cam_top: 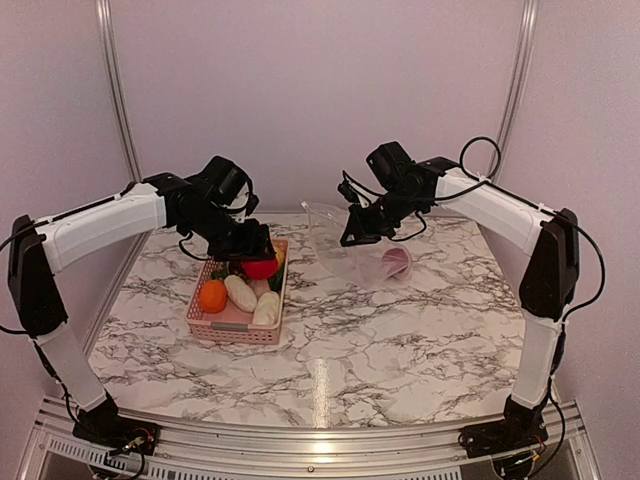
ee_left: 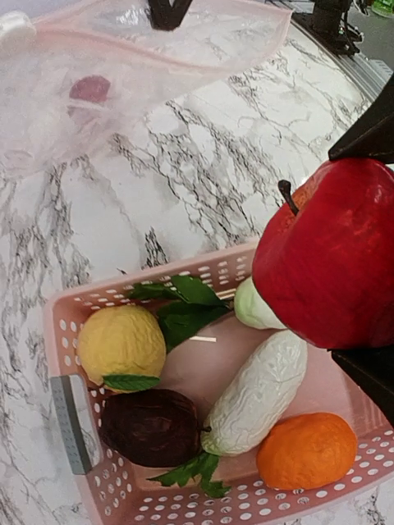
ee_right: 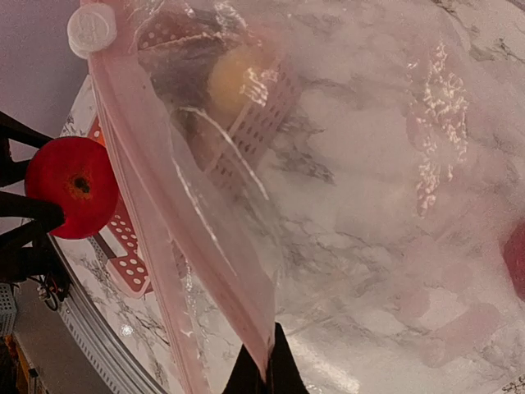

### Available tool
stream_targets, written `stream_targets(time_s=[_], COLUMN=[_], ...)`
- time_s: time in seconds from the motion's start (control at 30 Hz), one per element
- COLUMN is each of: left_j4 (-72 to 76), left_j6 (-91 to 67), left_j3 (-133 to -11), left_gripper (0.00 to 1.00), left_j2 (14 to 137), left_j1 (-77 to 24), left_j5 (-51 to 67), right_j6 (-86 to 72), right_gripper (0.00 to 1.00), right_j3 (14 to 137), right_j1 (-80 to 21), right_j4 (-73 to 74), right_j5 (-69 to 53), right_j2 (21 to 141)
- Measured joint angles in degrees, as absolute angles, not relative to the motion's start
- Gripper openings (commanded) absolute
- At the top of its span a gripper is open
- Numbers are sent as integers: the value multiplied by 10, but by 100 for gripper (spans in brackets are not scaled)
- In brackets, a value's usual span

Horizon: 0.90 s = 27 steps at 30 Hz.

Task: Place the food in the zip-top bag and seal the zipper
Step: Pick up the fake fruit from the bin, then place the fake fruit in the zipper food storage bag.

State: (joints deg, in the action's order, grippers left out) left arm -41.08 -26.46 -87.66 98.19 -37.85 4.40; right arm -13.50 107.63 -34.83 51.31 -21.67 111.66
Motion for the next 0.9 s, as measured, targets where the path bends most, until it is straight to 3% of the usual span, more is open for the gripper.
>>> stream_targets(time_s=[0.47, 0.9], left_j4=[-66, 21], left_j6=[-369, -409], left_j3=[-843, -796], left_gripper=[52, 43], left_j2=[926, 945], left_j1=[-417, -427], left_j5=[190, 198], right_j6=[-148, -192], right_gripper=[0, 0], right_j3=[1082, 1082], right_j1=[-348, -348], right_j4=[513, 500], right_j5=[-234, -253], right_j2=[1122, 1109])
